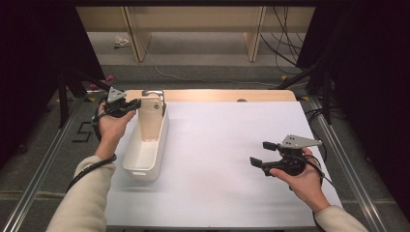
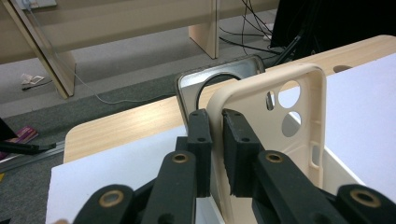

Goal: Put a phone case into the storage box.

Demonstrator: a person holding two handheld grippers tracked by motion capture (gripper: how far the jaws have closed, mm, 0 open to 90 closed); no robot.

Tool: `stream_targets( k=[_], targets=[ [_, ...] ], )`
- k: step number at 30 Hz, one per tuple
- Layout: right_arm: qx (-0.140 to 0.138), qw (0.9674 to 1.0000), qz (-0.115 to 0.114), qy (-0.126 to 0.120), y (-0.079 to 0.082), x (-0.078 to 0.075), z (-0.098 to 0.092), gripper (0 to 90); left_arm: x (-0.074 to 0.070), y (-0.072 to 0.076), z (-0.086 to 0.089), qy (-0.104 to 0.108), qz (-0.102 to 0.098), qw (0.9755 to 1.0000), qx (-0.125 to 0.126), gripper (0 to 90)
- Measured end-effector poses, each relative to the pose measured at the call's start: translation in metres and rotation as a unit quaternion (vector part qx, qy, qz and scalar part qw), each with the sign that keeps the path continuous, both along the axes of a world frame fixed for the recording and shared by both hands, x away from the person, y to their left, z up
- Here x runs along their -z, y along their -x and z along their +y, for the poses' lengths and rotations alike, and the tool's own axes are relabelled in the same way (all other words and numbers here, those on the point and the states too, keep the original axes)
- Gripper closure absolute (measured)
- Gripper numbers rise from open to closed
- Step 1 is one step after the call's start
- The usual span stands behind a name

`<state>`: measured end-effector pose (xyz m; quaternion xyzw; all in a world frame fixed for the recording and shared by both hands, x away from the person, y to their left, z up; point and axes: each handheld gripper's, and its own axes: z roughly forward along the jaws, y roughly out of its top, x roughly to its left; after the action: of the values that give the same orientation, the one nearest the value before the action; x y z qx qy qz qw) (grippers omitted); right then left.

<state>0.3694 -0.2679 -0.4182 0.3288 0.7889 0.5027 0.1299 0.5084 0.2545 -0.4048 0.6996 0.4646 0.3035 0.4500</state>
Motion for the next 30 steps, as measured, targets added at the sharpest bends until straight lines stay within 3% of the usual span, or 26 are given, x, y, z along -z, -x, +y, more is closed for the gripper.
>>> stream_targets(
  k=[12,23,30],
  targets=[
    [0.000,1.0000,0.000,0.000,0.000,0.000,0.000,18.4,0.002,-0.010,-0.004,-0.003,0.010,0.9999,-0.009,79.5],
    [-0.001,1.0000,0.000,-0.001,0.000,0.000,0.000,18.4,-0.004,-0.012,-0.009,-0.028,0.016,0.9992,-0.025,69.5],
    [-0.001,1.0000,0.000,0.000,0.000,0.000,0.001,18.4,-0.010,-0.003,-0.012,-0.016,0.012,0.9996,-0.019,61.1]
  ],
)
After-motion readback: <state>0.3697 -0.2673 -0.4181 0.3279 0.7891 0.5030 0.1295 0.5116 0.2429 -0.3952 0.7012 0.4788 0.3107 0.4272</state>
